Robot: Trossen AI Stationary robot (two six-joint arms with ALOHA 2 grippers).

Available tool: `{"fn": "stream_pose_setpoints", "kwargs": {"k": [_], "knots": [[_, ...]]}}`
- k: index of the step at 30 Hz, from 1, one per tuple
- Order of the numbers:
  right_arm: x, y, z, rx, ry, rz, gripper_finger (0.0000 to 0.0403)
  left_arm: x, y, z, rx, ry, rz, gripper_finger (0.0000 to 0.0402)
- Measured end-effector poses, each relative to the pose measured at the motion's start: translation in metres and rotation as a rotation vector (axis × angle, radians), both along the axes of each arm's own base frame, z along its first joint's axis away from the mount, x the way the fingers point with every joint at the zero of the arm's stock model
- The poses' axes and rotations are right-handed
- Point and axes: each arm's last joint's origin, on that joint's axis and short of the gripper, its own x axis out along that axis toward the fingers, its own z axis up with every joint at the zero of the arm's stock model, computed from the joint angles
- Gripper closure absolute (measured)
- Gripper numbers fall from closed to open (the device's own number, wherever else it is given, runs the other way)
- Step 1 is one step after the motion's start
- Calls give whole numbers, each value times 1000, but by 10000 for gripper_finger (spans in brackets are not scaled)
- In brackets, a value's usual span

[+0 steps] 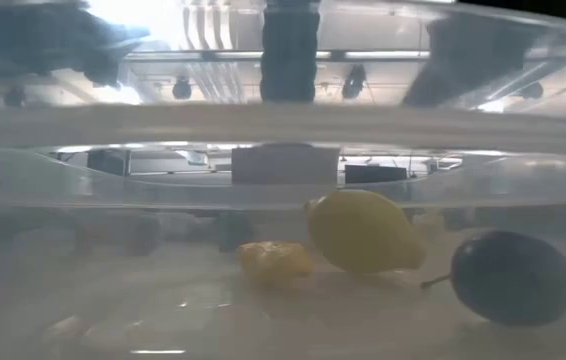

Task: Pick and placing Produce into tupperware
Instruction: Put the yellow lemon into the transparent bin

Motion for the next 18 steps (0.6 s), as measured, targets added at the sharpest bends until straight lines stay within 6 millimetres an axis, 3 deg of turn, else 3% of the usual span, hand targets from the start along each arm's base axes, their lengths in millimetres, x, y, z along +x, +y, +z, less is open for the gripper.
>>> {"fn": "stream_pose_setpoints", "kwargs": {"k": [9, 18], "knots": [[-34, -70, -5, 29, -147, -338, 196, 1, 0, -1, -2, 10, -1, 402], [-58, -130, 8, 88, -277, -597, 110, 4, 0, -2, 3, 28, 1, 402]]}}
